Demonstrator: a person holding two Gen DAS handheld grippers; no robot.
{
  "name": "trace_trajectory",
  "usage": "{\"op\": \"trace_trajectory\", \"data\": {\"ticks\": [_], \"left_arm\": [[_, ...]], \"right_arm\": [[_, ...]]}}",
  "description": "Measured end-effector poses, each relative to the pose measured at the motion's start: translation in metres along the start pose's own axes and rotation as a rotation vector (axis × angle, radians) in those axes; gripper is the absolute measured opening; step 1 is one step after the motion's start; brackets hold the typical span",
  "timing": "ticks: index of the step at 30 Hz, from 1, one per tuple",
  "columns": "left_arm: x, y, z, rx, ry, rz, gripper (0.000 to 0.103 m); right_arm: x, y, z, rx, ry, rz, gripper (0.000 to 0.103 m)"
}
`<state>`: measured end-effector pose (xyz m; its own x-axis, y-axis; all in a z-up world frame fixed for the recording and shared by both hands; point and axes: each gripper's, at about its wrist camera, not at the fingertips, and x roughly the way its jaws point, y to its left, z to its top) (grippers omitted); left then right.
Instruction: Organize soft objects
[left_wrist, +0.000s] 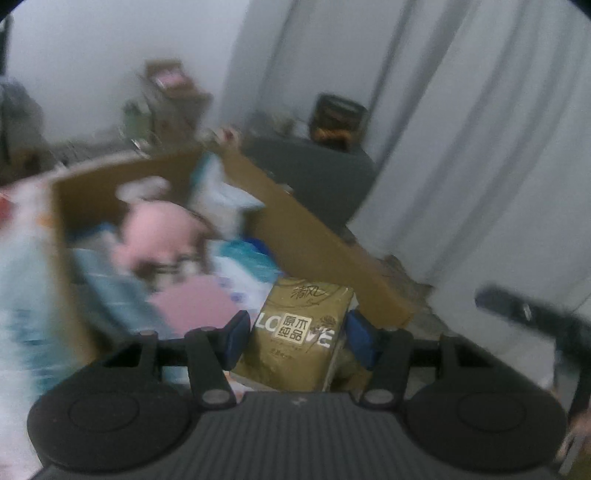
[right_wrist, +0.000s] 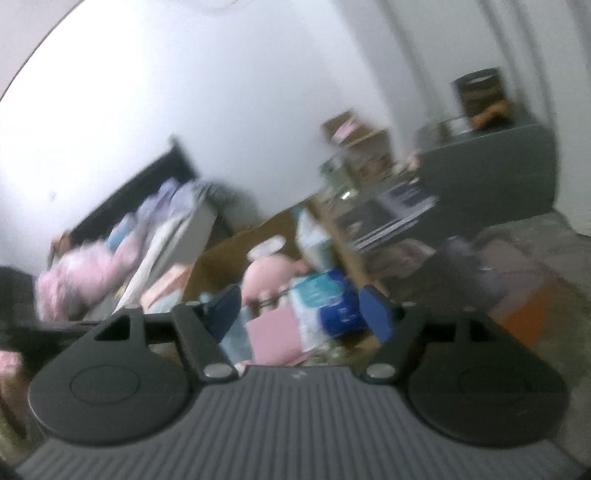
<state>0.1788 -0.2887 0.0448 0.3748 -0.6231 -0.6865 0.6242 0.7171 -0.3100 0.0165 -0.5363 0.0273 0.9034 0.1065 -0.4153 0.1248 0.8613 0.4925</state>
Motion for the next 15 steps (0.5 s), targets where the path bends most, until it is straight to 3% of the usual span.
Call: {"op": "trace_trajectory", "data": {"ticks": [2, 3, 5, 7, 9, 15], "left_arm": [[0.022, -0.018, 0.004, 0.042, 0.004, -0.021, 0.064], [0.033, -0.026, 0.005, 0.080, 0.008, -0.038, 0.077], [0.055, -0.041, 0.000, 0.144, 0.030, 0.003, 0.089], [0.065, -0.047, -0.007, 0.162, 0.027, 0.064, 0.089], [0.063, -0.045, -0.013, 0.147, 0.034, 0.065, 0.089], [0.013, -0.028, -0.016, 0.119, -0.042, 0.097, 0.090]], "right_arm": [[-0.013, -0.014, -0.009, 0.039, -0.022, -0.034, 0.075], [-0.018, -0.021, -0.013, 0.061, -0.026, -0.046, 0.075], [-0.024, -0.034, -0.022, 0.106, -0.022, -0.064, 0.076], [-0.025, -0.048, -0.032, 0.151, -0.012, -0.082, 0.076], [-0.025, -0.059, -0.042, 0.188, -0.003, -0.088, 0.076], [-0.015, -0.069, -0.067, 0.241, 0.041, -0.080, 0.077]]}}
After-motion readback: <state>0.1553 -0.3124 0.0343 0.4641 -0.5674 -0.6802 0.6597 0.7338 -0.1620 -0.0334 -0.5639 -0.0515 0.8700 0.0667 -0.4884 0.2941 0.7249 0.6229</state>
